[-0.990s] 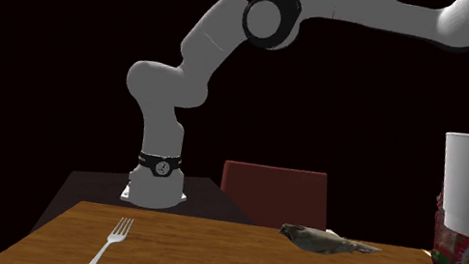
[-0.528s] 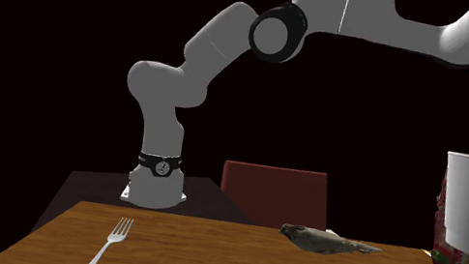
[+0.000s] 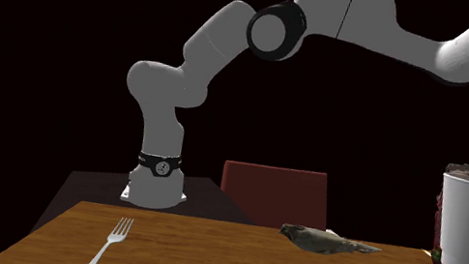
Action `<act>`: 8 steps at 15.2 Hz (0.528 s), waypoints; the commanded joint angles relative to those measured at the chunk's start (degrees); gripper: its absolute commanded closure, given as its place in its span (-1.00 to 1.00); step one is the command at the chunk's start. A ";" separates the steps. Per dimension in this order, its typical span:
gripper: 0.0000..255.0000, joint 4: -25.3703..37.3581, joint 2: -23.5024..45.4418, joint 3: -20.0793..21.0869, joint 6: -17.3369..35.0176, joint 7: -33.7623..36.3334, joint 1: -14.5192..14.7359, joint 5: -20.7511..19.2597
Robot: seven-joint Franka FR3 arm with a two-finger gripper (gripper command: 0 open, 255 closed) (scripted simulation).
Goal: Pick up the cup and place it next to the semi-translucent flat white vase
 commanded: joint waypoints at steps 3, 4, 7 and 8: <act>1.00 -2.61 0.32 -0.05 2.84 0.65 -0.35 -0.21; 1.00 -3.21 0.43 -0.08 3.51 0.78 -0.44 -0.27; 1.00 -4.78 0.88 -0.18 5.44 1.17 -0.67 -0.47; 1.00 -5.25 1.06 -0.22 6.06 1.29 -0.73 -0.54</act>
